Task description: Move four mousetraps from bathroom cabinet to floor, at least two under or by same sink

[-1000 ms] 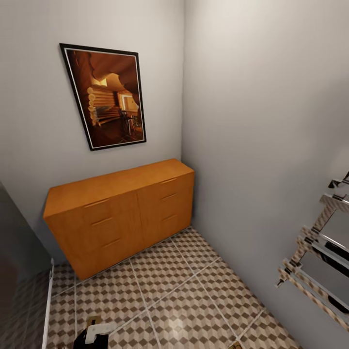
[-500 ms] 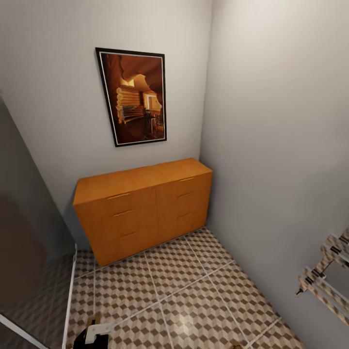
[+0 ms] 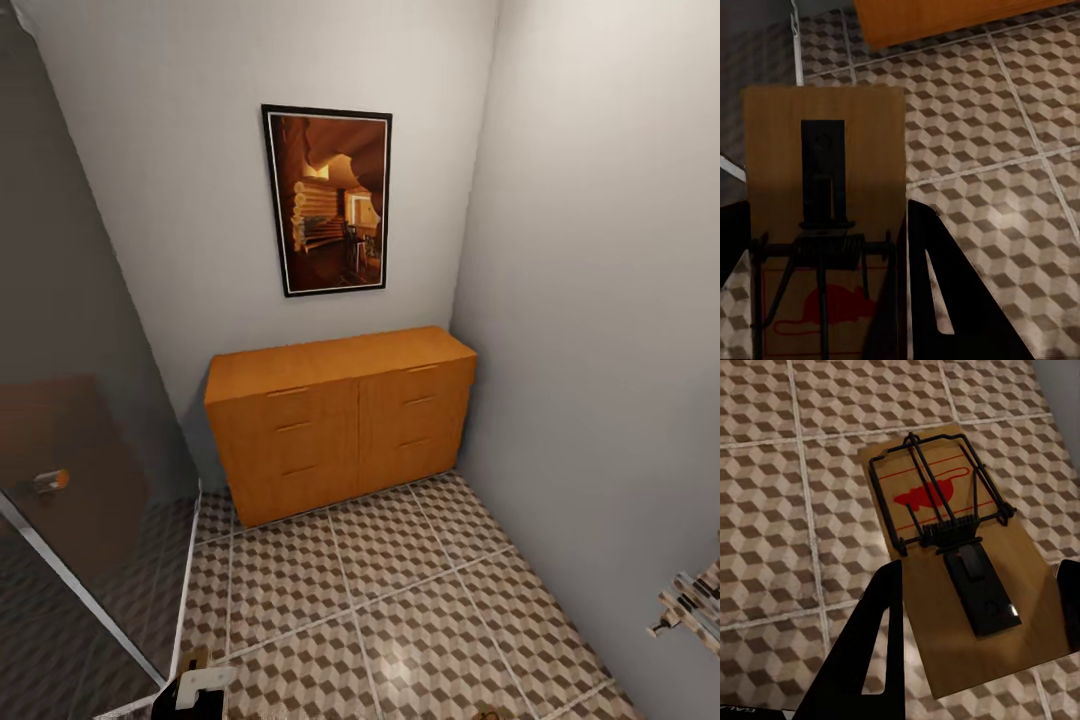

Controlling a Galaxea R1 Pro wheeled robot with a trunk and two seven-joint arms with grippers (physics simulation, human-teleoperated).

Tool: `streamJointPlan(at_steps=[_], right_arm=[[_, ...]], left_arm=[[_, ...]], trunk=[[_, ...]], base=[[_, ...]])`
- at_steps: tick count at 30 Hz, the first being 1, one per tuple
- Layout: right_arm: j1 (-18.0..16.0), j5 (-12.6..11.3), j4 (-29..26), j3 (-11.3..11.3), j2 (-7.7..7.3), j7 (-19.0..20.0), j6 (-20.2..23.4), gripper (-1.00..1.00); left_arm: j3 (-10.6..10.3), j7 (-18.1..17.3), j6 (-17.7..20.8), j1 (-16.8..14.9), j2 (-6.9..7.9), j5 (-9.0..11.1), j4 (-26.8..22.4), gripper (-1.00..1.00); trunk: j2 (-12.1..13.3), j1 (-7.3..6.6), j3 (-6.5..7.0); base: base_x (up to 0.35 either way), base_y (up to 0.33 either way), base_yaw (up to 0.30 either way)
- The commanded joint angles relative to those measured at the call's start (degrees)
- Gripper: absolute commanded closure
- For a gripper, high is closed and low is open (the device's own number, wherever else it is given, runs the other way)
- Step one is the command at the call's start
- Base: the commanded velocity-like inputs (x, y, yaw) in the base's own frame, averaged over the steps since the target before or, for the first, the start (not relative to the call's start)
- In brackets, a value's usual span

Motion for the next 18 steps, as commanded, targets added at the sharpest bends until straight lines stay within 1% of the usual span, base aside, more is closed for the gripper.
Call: streamJointPlan(at_steps=[1, 18], right_arm=[[-0.04, 0.36, 0.03, 0.33, -0.01, -0.69, -0.05, 1.00], [-0.04, 0.36, 0.03, 0.31, -0.01, -0.69, -0.05, 1.00]], left_arm=[[-0.46, 0.50, -0.19, -0.09, -0.05, -0.17, 0.17, 1.00], [-0.46, 0.50, -0.19, -0.09, -0.05, -0.17, 0.17, 1.00]], trunk=[[-0.12, 0.02, -0.12], [-0.12, 0.02, -0.12]], base=[[-0.100, 0.000, 0.251], [-0.100, 0.000, 0.251]])
